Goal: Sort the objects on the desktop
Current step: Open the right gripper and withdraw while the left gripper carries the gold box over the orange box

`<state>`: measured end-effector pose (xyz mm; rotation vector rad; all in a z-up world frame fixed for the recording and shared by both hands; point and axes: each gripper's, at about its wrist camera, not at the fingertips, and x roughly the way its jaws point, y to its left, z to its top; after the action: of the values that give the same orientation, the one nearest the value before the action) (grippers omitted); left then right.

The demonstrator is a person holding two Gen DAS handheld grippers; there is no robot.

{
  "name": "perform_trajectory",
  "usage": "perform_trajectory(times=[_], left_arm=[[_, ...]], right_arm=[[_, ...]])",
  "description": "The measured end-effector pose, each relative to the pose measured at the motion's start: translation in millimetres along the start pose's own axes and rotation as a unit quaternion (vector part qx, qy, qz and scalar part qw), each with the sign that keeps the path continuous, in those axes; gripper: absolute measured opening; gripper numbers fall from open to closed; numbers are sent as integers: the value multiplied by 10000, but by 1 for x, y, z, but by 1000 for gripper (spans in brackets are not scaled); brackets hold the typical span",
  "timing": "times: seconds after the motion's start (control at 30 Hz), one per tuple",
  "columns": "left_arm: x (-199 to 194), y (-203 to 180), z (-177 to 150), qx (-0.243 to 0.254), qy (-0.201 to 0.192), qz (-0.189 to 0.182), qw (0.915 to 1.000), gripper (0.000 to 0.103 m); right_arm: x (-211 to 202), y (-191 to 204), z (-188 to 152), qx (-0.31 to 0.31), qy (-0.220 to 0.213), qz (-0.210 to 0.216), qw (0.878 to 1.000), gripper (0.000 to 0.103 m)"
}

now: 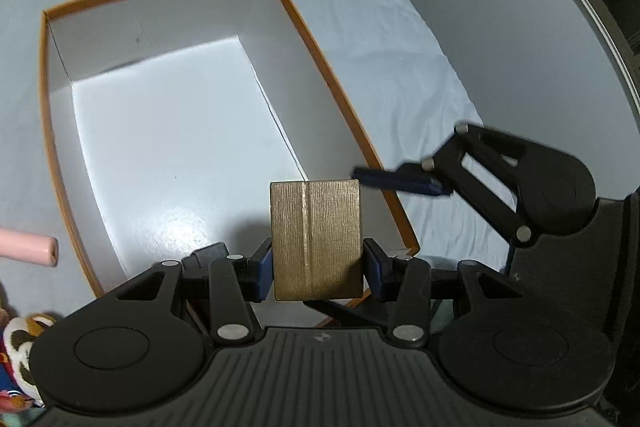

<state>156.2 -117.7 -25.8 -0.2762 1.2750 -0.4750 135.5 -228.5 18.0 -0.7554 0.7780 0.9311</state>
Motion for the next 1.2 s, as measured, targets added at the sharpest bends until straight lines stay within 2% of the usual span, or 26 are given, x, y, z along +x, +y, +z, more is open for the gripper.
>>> perform_trajectory(times=[0.23, 0.43, 0.6, 0.63, 0.83, 0.97, 1.0, 1.2], left_arm=[[10, 10, 4, -94, 233, -31, 9997, 51], [15, 10, 9, -137, 343, -45, 9993, 51], [18, 11, 8, -10, 286, 389, 9988, 51], [18, 12, 7, -17, 297, 380, 9988, 51], [20, 17, 9, -77, 358, 327, 9988, 51], [8, 22, 10, -168, 210, 92, 9996, 56], [3, 24, 11, -153, 142, 99, 9997, 59], [-32, 44, -1, -278, -263, 238, 9990, 59]], right_arm=[[14, 2, 0, -731, 24, 82, 9973, 73], [23, -7, 5, -802, 28, 285, 9964, 73], [30, -15, 9, -756, 83, 337, 9965, 66], [30, -16, 10, -734, 85, 372, 9966, 62], [35, -20, 10, -704, 136, 408, 9966, 62], [38, -23, 8, -871, 267, 382, 9951, 62], [39, -23, 8, -931, 310, 365, 9945, 62], [49, -27, 9, -1134, 524, 669, 9899, 62]])
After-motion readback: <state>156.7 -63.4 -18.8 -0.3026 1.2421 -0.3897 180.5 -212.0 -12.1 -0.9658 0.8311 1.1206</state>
